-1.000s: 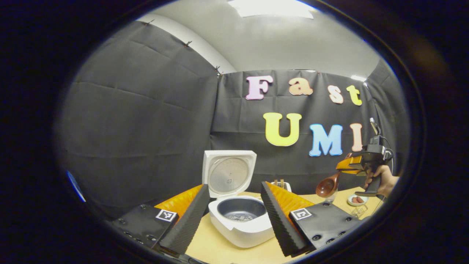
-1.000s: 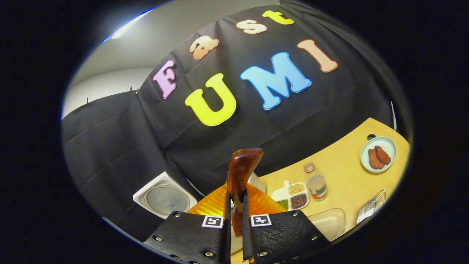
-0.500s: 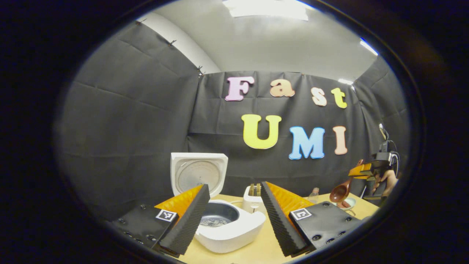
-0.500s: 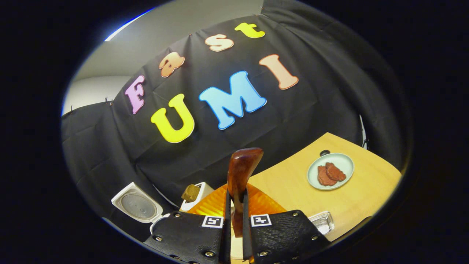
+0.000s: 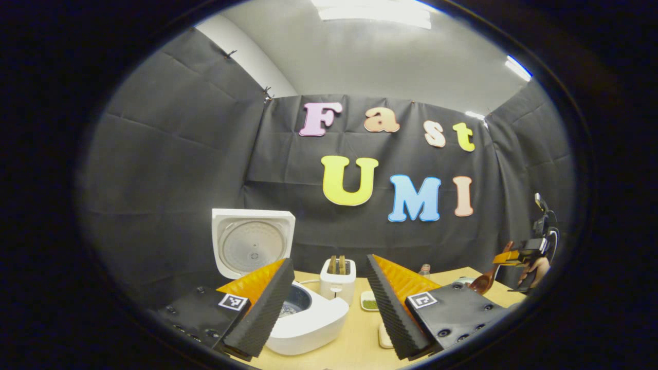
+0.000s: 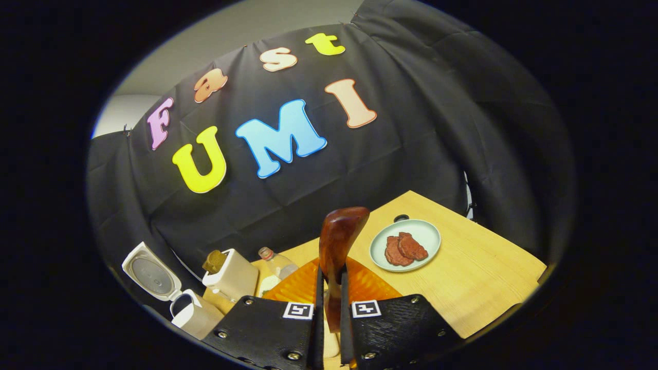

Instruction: Close the left gripper, press the button to open the rice cooker; take a wooden spoon from the chopstick holder with the right hand, scoop a spoonful of rice and pour it into the rice cooker, then put the wooden spoon back into the chopstick holder.

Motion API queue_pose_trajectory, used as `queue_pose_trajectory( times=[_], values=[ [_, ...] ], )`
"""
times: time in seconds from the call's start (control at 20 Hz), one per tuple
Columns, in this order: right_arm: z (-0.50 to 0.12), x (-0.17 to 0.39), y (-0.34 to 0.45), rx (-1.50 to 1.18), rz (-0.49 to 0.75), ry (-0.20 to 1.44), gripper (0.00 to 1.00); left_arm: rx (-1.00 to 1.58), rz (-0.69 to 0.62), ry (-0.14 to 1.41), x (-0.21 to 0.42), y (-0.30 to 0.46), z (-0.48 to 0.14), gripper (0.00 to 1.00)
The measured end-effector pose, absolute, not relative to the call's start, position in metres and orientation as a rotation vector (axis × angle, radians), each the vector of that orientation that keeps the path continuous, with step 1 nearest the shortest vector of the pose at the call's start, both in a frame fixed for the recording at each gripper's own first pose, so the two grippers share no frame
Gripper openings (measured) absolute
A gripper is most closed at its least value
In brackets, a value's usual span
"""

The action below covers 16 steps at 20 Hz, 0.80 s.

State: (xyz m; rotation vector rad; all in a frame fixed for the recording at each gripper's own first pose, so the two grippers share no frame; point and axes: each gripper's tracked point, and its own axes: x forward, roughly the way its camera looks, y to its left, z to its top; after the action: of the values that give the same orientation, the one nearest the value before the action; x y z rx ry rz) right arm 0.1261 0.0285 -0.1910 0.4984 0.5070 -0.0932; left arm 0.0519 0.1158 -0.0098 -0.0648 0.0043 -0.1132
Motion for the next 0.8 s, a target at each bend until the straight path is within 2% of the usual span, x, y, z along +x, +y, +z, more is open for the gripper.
queue_pose_trajectory(
  times=[0.1,0.6,0.75,0.8],
  values=[
    [-0.212,0.12,0.026,0.487,-0.109,0.537,0.13,-0.05,-0.121,0.01,0.053,0.112,-0.012,0.97],
    [-0.282,0.099,0.031,0.52,-0.129,0.675,0.13,-0.006,-0.12,0.017,0.058,0.112,-0.008,0.97],
    [-0.287,0.095,0.037,0.532,-0.094,0.695,0.17,-0.006,-0.117,0.021,0.057,0.109,-0.007,0.99],
    [-0.282,0.094,0.038,0.535,-0.082,0.683,0.26,-0.006,-0.115,0.019,0.057,0.107,-0.004,0.97]
  ],
)
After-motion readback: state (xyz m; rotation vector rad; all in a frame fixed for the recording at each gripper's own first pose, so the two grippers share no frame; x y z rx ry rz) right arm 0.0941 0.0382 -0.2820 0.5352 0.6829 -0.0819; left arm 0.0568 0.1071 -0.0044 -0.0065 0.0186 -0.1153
